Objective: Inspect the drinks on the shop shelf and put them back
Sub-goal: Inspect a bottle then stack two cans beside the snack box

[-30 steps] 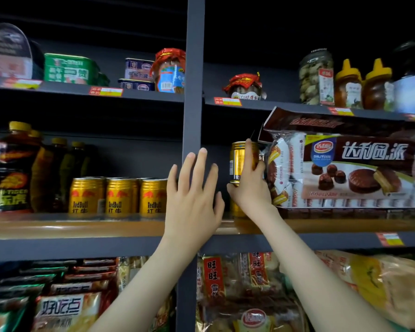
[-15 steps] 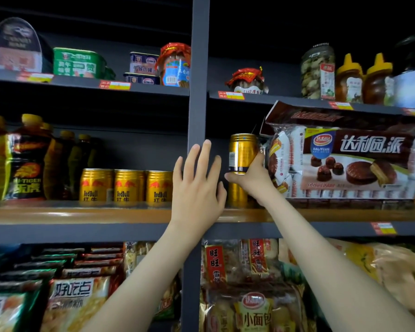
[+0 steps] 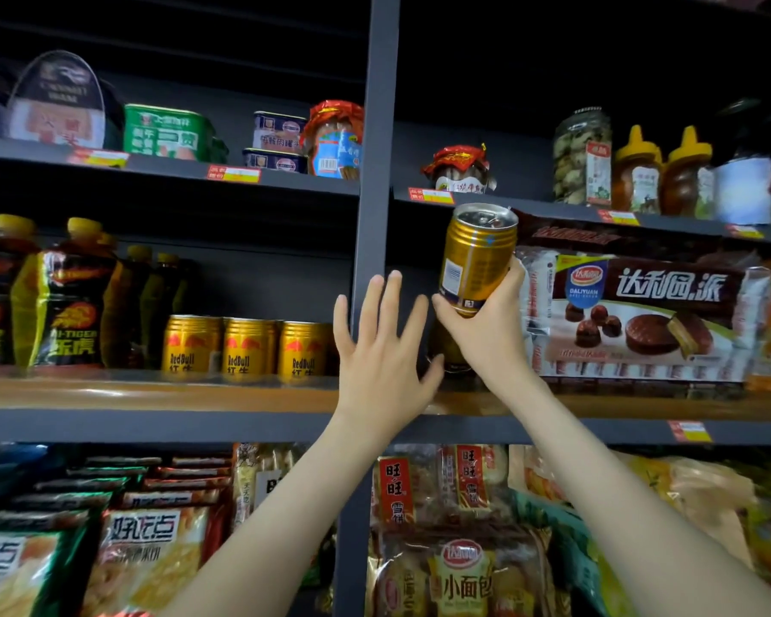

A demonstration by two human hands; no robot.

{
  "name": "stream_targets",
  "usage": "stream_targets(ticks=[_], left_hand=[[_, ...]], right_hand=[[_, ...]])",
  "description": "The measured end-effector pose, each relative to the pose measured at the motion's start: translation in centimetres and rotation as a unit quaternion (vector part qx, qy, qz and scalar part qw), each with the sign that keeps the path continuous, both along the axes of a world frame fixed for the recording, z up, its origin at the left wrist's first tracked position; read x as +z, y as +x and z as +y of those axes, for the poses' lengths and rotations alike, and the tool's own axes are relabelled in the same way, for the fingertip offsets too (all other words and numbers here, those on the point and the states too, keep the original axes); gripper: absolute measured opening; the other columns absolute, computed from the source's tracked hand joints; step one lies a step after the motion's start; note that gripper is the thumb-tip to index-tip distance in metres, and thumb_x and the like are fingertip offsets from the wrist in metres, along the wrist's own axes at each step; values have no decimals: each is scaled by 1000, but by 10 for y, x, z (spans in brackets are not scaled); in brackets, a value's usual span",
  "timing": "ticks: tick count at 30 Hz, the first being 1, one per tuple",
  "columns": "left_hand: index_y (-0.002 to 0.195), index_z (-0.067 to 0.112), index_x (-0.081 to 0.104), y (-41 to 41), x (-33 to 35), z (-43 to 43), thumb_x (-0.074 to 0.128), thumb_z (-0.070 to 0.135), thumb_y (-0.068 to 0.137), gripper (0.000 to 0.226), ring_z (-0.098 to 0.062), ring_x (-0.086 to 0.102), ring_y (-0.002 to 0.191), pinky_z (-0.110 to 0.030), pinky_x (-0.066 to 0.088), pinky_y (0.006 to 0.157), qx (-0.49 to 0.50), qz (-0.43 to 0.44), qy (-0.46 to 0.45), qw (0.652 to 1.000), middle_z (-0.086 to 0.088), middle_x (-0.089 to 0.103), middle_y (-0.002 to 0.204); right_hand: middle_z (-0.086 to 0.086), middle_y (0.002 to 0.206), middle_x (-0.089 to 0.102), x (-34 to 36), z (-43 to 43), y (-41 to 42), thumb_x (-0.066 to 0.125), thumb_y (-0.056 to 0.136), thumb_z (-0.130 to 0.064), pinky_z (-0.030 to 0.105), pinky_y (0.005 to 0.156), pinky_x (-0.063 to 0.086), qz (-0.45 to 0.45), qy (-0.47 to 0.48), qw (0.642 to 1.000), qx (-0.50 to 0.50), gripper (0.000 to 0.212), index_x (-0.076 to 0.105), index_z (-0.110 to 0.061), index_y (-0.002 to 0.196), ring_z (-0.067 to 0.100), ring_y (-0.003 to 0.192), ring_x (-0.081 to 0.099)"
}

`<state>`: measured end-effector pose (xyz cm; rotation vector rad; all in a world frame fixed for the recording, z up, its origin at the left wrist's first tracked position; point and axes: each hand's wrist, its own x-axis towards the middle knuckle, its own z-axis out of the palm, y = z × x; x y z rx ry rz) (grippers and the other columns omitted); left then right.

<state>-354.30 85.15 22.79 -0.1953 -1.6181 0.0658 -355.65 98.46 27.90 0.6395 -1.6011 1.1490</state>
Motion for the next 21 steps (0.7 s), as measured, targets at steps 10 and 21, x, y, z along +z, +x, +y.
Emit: stream_targets(ticks=[10,21], left_hand=[[143,9,30,40,4,60,74,35,81,80,-22,55,114,-42,54,87,-407,-169,108,891,-7,48,132],[111,39,51,109,-106,131,83,34,68,54,-12,69,91,-33,56,82,-619,-524,312,496,3,69,102]], right_hand=[[-21,105,54,-10,27,75,78,79,-18,5,75,46,-33,-50,995,79,69,30,-20,128,-17,90,57],[10,110,69,-122,162,151,84,57,-7,38,81,54,-285,-191,926,157,81,47,-15,129,23,96,69]])
